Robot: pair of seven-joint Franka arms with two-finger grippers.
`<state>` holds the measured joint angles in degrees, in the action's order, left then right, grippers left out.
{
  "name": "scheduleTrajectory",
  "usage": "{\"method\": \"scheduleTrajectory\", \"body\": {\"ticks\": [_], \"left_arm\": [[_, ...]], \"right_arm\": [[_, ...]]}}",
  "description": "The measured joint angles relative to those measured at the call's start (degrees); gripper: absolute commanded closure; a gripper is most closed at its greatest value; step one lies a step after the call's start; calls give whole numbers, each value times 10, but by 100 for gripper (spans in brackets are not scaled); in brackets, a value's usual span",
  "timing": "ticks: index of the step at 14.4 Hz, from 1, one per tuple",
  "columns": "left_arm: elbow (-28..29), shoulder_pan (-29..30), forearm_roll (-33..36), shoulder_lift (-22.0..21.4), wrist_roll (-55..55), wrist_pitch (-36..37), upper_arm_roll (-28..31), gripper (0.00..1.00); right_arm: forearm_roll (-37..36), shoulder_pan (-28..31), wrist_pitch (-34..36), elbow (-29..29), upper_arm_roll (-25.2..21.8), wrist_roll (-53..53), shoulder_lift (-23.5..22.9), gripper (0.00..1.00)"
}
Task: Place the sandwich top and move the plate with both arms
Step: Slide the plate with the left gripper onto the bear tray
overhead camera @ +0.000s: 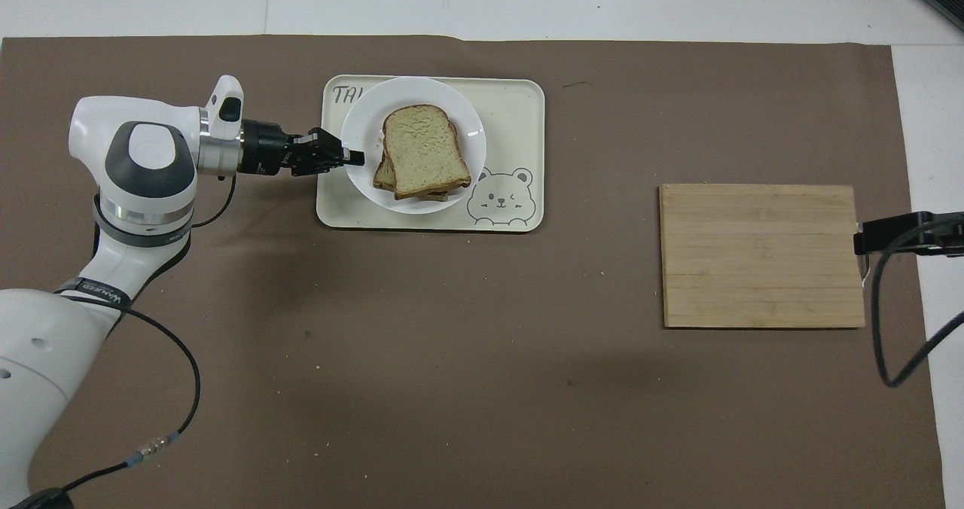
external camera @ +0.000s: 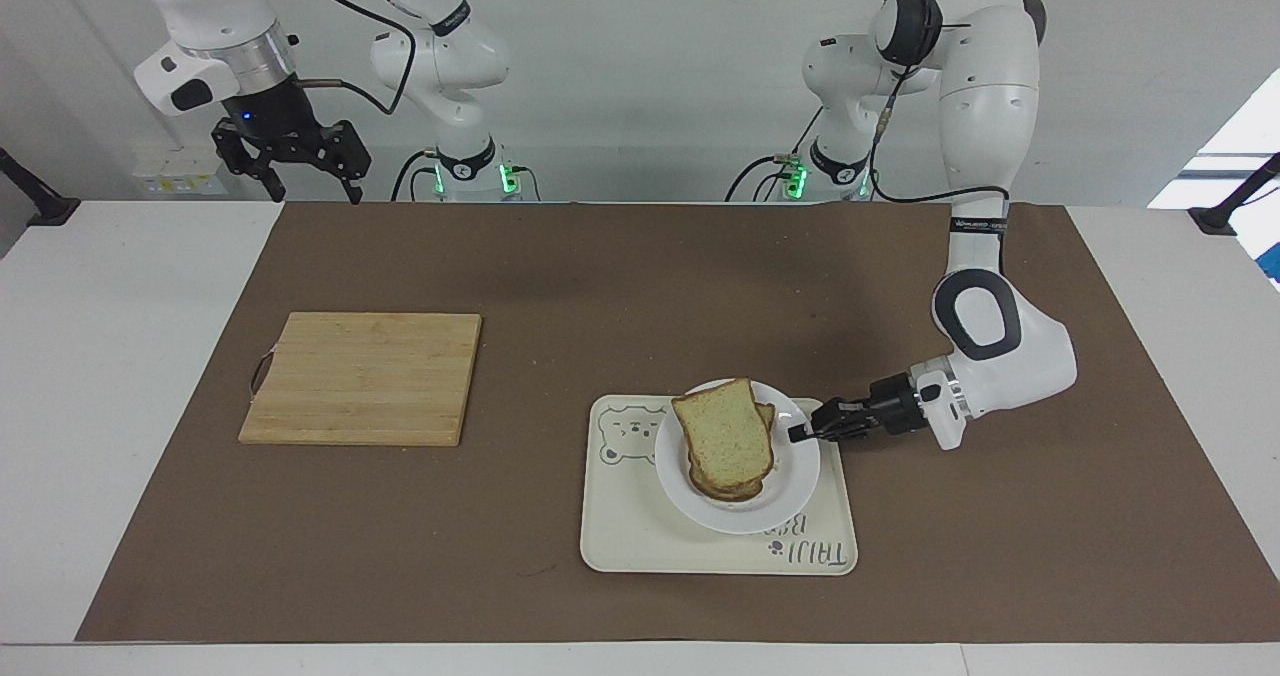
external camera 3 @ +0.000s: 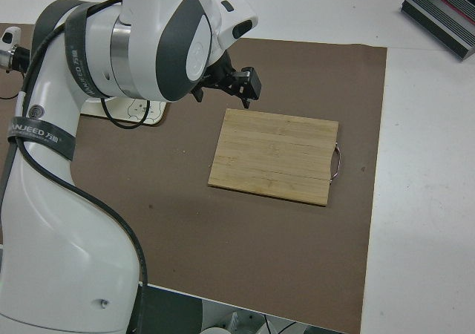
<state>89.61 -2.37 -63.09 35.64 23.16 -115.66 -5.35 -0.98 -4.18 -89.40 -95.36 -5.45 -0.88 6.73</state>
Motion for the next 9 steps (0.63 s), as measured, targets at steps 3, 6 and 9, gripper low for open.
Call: {"method": "scheduleTrajectory", "body": {"ticks": [3,6,9], "left_arm": [[-26,-3,0,23,-8,-16,-5,100],[-26,-3,1,33,-8,-19,-5,100],[-24,-16,11,39,-10,-46,-6,1]], "right_arm": [[0,-6,0,-3,3,0,2,0],[-1,-4,0,6,1,0,-2,0],[-1,-1,0,10,-3,0,-5,0]]}}
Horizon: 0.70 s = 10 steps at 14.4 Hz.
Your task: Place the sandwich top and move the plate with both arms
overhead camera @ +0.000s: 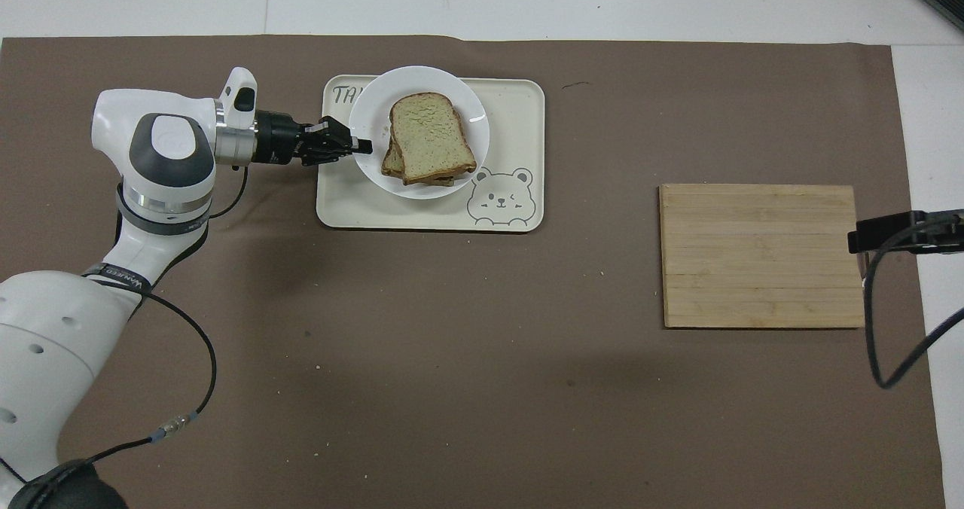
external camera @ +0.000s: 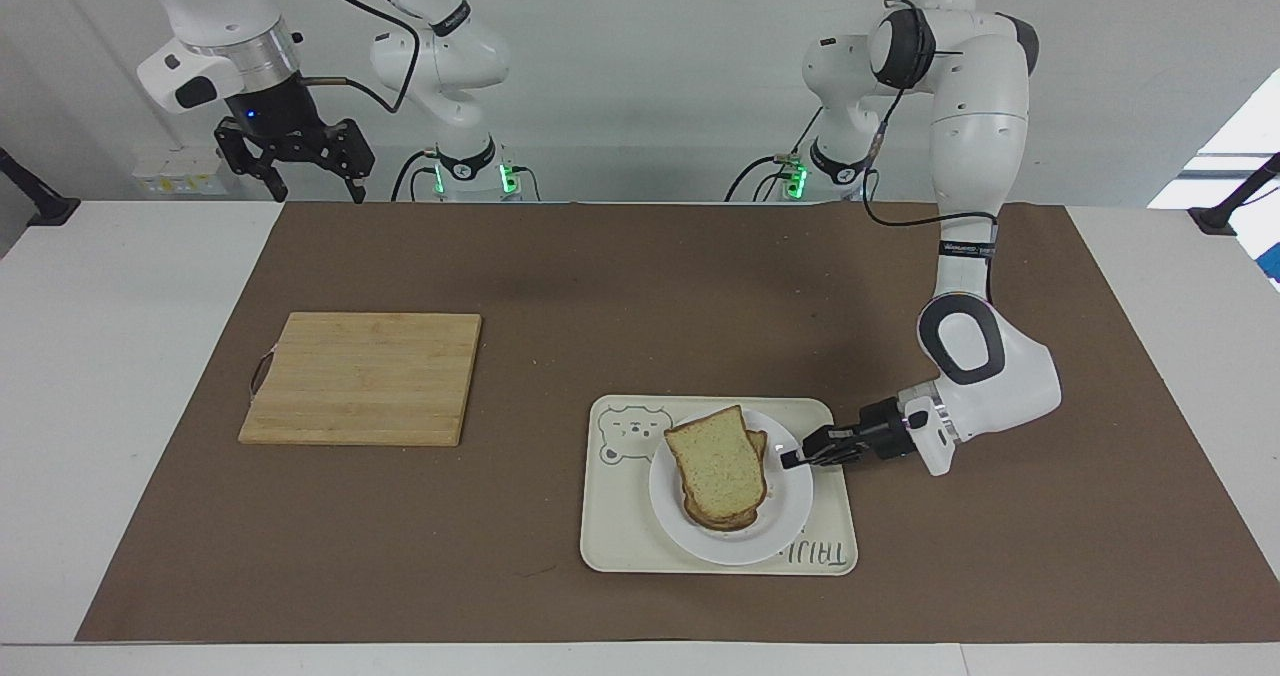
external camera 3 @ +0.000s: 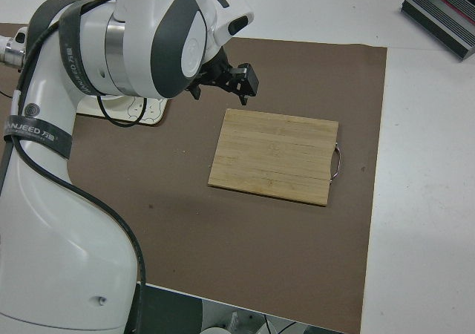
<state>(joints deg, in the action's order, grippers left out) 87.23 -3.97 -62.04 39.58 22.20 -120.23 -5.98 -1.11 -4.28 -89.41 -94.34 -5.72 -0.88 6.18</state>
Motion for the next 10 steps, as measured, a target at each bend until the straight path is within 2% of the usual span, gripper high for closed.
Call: {"method": "scheduleTrajectory", "body": {"ticks": [6,8,10], "left_arm": [[-3,-1,5,-4,-10,-19,10,0],[-7,3,36,-22,-30,-18,18,0],[-8,5,99,-54,-91,-17,20,0]], "right_arm": [[0,0,0,1,-1,0,0,0],[0,0,0,1,-1,0,0,0],[0,0,0,2,0,0,0,0]]}}
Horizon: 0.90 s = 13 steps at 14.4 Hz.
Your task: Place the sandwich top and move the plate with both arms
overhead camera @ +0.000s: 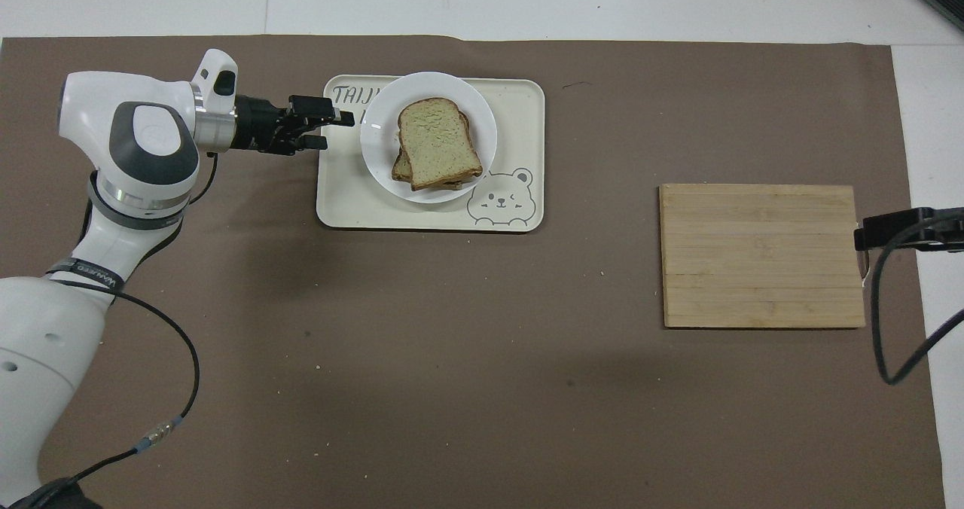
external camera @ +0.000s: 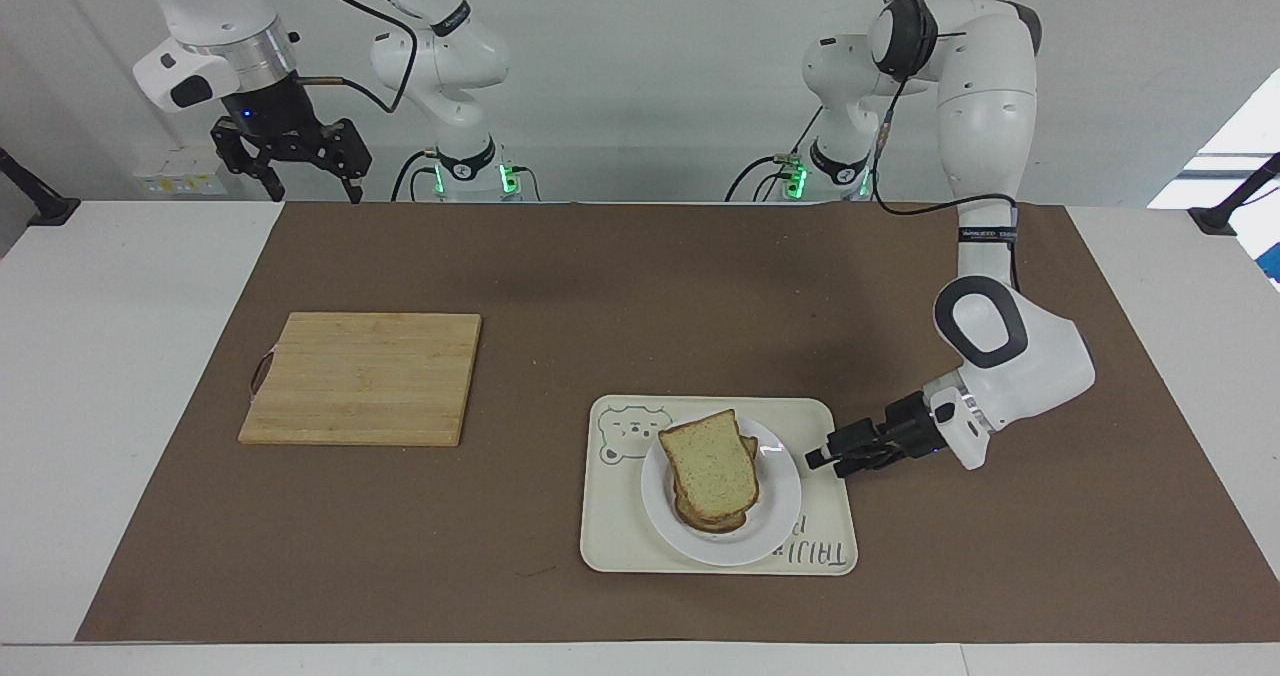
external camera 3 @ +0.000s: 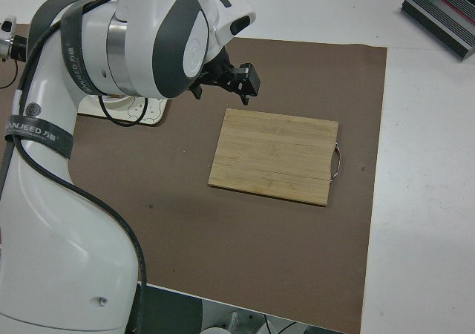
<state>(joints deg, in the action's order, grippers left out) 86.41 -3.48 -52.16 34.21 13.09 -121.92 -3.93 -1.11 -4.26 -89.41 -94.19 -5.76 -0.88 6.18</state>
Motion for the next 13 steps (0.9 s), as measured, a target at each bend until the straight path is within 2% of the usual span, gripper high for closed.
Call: {"method": "scheduleTrajectory", "body": {"ticks": [3,6,9,13], "left_arm": [[-1,-1,152,-56,-116,10,-1,0],[-1,-1,279,-94,-169,43,0,0],[-2,0,382,-132,-181,93,11,0],[-3,1,477,-197,-182,174,21,0]], "right_arm": [[0,0,0,0,0,0,0,0],[0,0,0,0,0,0,0,0],[0,0,0,0,0,0,0,0],[0,0,0,0,0,0,0,0]]}}
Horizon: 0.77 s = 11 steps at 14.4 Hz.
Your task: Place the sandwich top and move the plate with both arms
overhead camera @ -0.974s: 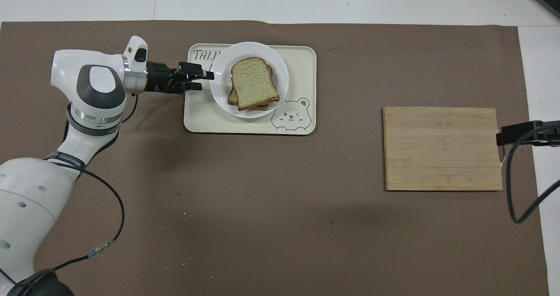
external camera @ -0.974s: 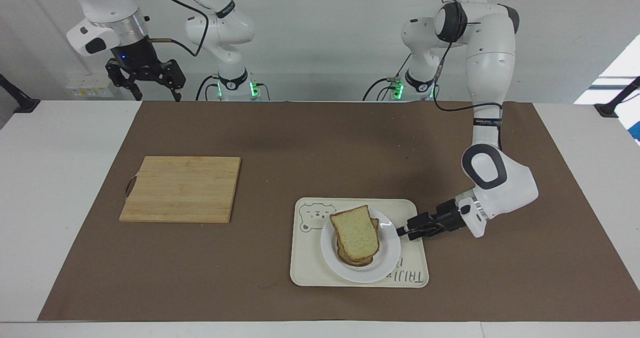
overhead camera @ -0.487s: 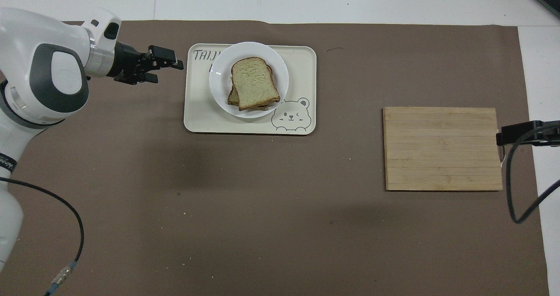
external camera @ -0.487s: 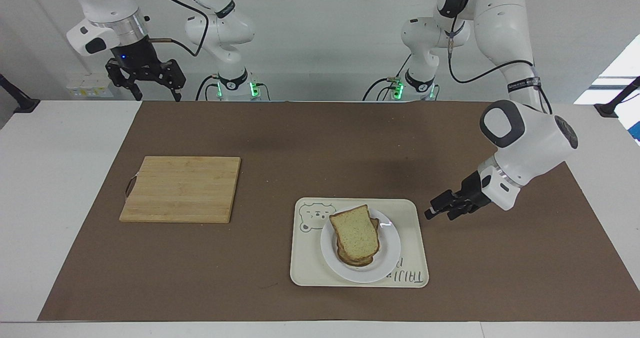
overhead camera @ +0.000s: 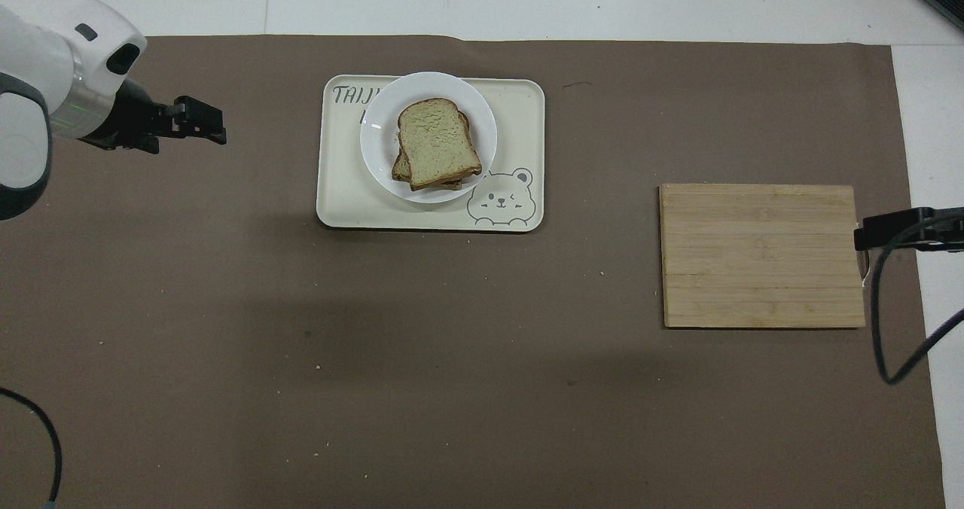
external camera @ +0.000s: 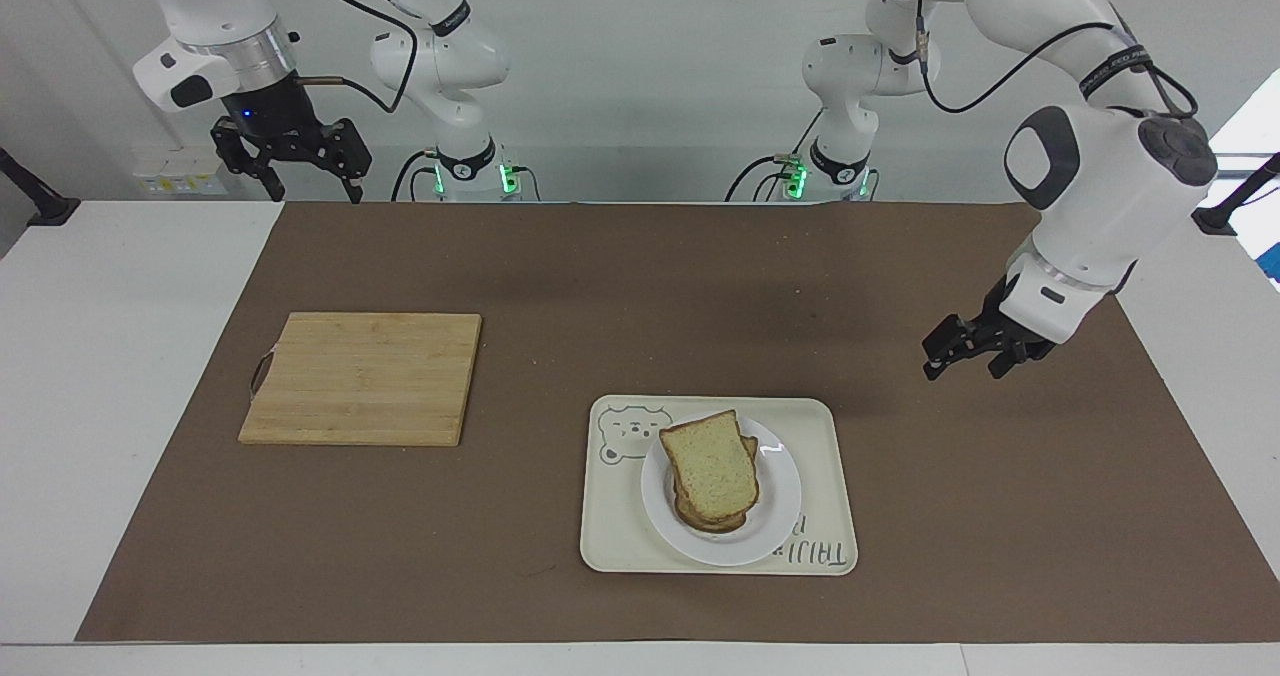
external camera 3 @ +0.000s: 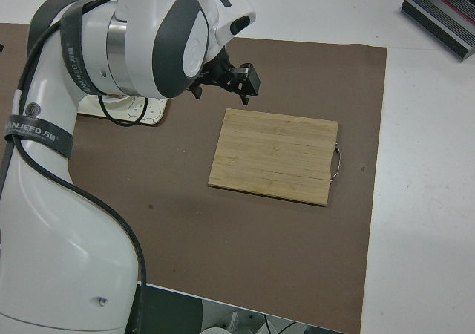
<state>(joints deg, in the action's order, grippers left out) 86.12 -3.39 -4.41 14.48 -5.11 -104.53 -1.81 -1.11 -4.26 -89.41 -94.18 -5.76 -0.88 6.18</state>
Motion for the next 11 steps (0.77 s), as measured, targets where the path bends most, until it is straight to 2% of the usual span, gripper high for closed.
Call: {"method": "scheduleTrajectory", "body": {"ticks": [5,8,11], "left_arm": [[-8,1,21,-69,2,122,5,0],[14,10,23,-123,30,145,8,0],[17,14,33,-134,45,163,9,0]], "right_arm": [[6,1,0,0,-2,0,0,0],[15,4,0,0,-4,0,0,0],[15,6,0,0,-5,0,0,0]]}}
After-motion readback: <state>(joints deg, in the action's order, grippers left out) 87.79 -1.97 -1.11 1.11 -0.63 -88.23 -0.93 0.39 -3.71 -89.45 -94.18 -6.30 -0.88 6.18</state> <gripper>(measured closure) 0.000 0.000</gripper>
